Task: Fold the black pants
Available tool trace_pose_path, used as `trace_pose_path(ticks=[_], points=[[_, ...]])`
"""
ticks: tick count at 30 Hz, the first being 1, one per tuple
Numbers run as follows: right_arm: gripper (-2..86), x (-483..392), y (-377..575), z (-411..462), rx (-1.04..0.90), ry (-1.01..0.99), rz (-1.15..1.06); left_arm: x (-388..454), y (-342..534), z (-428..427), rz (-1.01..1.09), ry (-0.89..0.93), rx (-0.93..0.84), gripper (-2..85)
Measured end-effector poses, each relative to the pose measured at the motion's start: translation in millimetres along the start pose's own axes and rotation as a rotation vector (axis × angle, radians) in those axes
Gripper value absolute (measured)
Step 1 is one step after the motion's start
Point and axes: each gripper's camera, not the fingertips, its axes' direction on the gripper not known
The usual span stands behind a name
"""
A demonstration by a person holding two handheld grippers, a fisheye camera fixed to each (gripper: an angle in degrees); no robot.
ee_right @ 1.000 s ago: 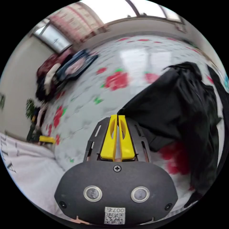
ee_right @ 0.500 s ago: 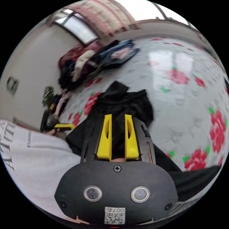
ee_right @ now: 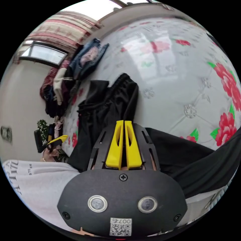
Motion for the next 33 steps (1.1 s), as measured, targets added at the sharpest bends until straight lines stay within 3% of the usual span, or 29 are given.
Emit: trace_pose_path(ticks=[6, 12, 15, 17, 19, 24, 29, 33], points=[[-0.2, -78, 34, -34, 0.032, -0.151, -0.246, 25, -25, -45, 0.088, 0.109, 0.073, 10.0], [-0.2, -176, 69, -22, -0.106, -0.297, -0.570, 73, -60, -99, 0.195, 0.191, 0.190, 19.1], [-0.1, -204, 84, -20, -0.143, -0.425, -0.660, 82, -85, -103, 0.162, 0.292, 0.148, 22.1], [0.2, -220, 93, -19, -0.167, -0.527, -0.706, 89, -101, -98, 0.145, 0.363, 0.099, 20.0], [0.8, -228, 100, -18, -0.174, -0.539, -0.744, 95, -115, -94, 0.117, 0.434, 0.038, 10.6], [3.4, -194, 98, -39, -0.037, -0.239, -0.713, 81, -107, -153, -0.042, 0.551, 0.230, 5.0], [6.6, -39, 70, -81, 0.176, 0.290, -0.179, 74, -58, -247, -0.132, 0.497, 0.441, 4.9], [7.9, 56, 58, -91, 0.198, 0.494, 0.122, 87, -14, -318, -0.244, 0.413, 0.633, 4.9]])
